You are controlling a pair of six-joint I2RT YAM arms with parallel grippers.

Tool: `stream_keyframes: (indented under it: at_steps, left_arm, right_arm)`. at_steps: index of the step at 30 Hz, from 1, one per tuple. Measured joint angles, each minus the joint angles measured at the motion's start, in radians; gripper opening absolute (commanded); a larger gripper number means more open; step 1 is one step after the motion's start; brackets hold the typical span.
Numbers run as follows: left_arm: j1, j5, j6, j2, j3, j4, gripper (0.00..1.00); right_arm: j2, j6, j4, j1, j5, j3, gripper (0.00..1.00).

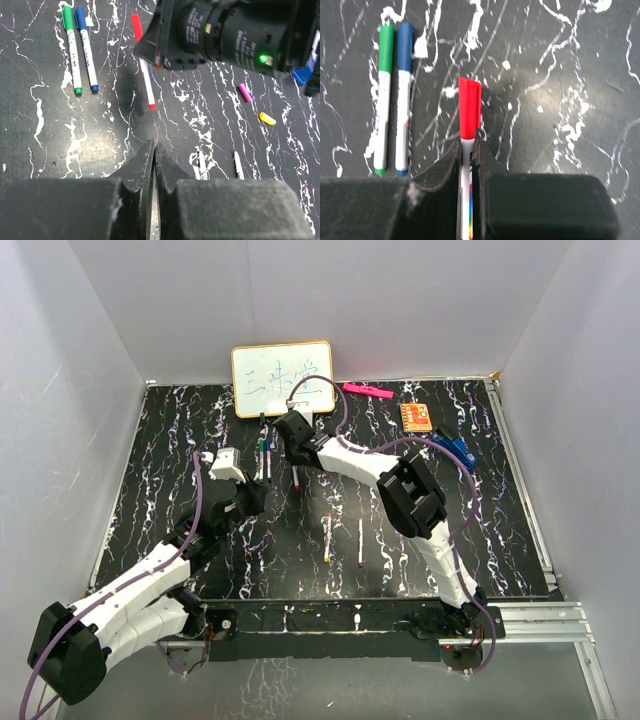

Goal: Insert the pens into the pen caps

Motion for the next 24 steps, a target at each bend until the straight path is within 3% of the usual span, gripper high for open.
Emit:
stream_keyframes:
  at_steps: [11,24]
  left_arm:
    - [0.0,0.025,-0.001,0.018,0.0,0.011,0.01]
    - [0.0,0.029,-0.01,0.039,-0.003,0.023,0.01]
  right_arm:
    - [0.168,0.042,0.002,-0.015,0.008,0.251,0.0]
    - [0.199,0.058,0.004,-0.055,-0.011,0.258,0.0]
